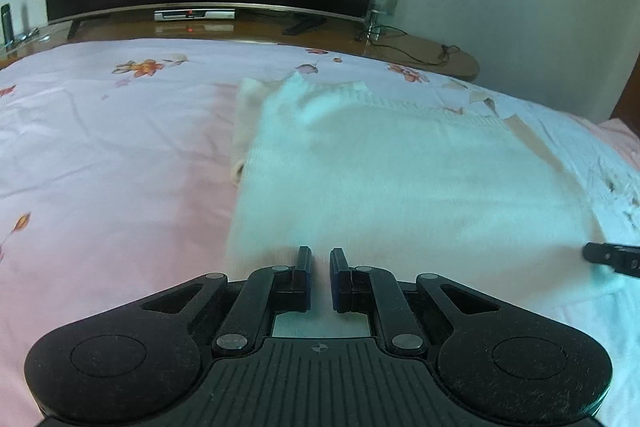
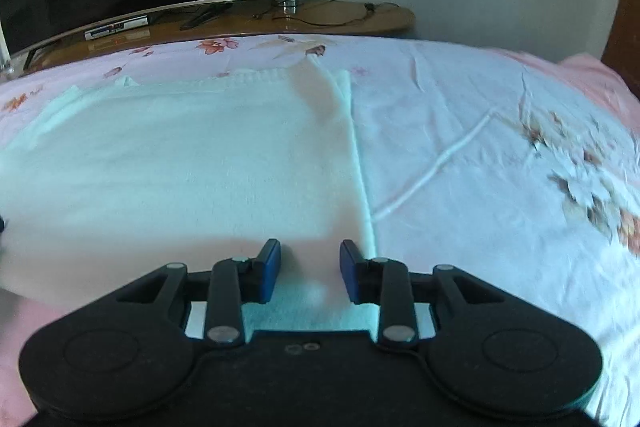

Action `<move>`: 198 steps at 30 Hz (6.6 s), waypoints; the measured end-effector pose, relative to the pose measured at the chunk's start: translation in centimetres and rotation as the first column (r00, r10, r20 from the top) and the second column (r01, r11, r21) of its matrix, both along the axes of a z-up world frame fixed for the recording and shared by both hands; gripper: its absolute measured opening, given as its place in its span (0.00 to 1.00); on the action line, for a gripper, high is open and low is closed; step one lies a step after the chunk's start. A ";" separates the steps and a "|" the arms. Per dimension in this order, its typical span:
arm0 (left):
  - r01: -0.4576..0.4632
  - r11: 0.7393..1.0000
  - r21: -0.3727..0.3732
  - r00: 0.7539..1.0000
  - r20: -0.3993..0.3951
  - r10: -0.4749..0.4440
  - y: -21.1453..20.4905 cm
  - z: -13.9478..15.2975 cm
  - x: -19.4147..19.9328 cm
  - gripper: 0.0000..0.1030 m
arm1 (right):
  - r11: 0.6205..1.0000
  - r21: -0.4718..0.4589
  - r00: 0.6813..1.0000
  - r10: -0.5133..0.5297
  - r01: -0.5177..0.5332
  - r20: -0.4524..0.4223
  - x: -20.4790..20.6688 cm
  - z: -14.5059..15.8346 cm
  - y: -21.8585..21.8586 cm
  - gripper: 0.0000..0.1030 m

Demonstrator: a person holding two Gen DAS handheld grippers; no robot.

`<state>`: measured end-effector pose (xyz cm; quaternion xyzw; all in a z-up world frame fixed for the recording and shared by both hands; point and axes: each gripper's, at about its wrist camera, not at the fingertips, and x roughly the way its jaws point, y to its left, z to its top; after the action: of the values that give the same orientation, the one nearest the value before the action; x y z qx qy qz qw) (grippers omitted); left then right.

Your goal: Fold small clothes

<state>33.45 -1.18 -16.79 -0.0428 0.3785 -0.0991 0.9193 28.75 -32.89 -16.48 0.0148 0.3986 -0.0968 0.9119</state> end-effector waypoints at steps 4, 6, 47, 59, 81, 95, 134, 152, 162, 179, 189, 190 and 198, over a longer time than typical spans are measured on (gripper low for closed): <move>0.037 0.998 -0.059 0.999 -0.014 -0.037 -1.6 0.5 -1.4 0.10 | 0.996 0.032 0.996 0.078 -0.079 0.040 -1.2 0.7 3.5 0.33; 0.049 0.996 -0.073 0.998 -0.024 -0.051 -2.8 0.4 -1.7 0.10 | 0.990 0.033 0.990 0.132 -0.134 0.045 -1.5 0.8 6.1 0.33; 0.016 0.999 -0.046 1.000 -0.024 -0.017 -2.3 1.6 0.4 0.10 | 0.988 0.087 0.991 0.123 -0.128 0.061 -0.8 1.8 5.7 0.45; -0.065 0.996 -0.065 0.996 -0.073 0.061 -2.0 -0.9 7.5 0.10 | 0.979 0.085 0.981 0.180 -0.185 0.067 6.3 1.0 7.3 0.45; -0.042 0.992 -0.116 0.982 -0.187 0.020 -1.1 0.2 -0.2 0.11 | 0.974 0.124 0.982 0.184 -0.189 0.048 2.4 1.2 8.0 0.52; -0.228 0.898 -0.376 0.962 -0.228 0.149 1.7 -0.7 -5.0 0.86 | 0.979 0.138 0.988 0.145 -0.151 0.051 -1.3 1.2 8.4 0.52; -0.489 0.631 -0.602 0.868 -0.264 0.421 3.2 -5.6 1.4 0.24 | 0.975 -0.006 0.974 0.224 -0.224 0.043 8.3 -0.8 10.1 0.34; -0.504 0.617 -0.605 0.859 -0.273 0.434 3.1 -5.5 2.1 0.08 | 0.965 -0.004 0.965 0.263 -0.263 0.019 8.7 -1.3 10.0 0.35; -0.472 0.628 -0.619 0.869 -0.206 0.450 2.6 -4.3 1.5 0.07 | 0.959 0.006 0.959 0.282 -0.282 0.015 8.8 -1.3 9.7 0.35; 0.121 0.924 -0.363 0.992 0.025 -0.121 -14.0 -0.2 3.5 0.07 | 0.982 0.101 0.986 0.150 -0.157 0.073 5.9 0.1 2.1 0.35; 0.164 0.929 -0.330 0.979 -0.062 -0.195 -17.5 0.3 3.0 0.42 | 0.983 0.156 0.995 0.091 -0.097 0.046 1.1 0.1 -3.4 0.35; 0.176 0.918 -0.355 0.976 -0.061 -0.211 -17.4 0.9 2.7 0.51 | 0.978 0.188 0.996 0.080 -0.088 0.048 0.8 0.4 -4.0 0.37; 0.170 0.889 -0.426 0.978 -0.040 -0.206 -14.9 4.1 0.3 0.63 | 0.919 0.394 0.997 -0.053 0.024 0.064 -0.4 2.3 -8.1 0.47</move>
<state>33.74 -16.09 -12.64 -0.2070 0.3888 -0.2649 0.8578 28.34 -40.94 -14.17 0.2086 0.3756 -0.0322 0.9024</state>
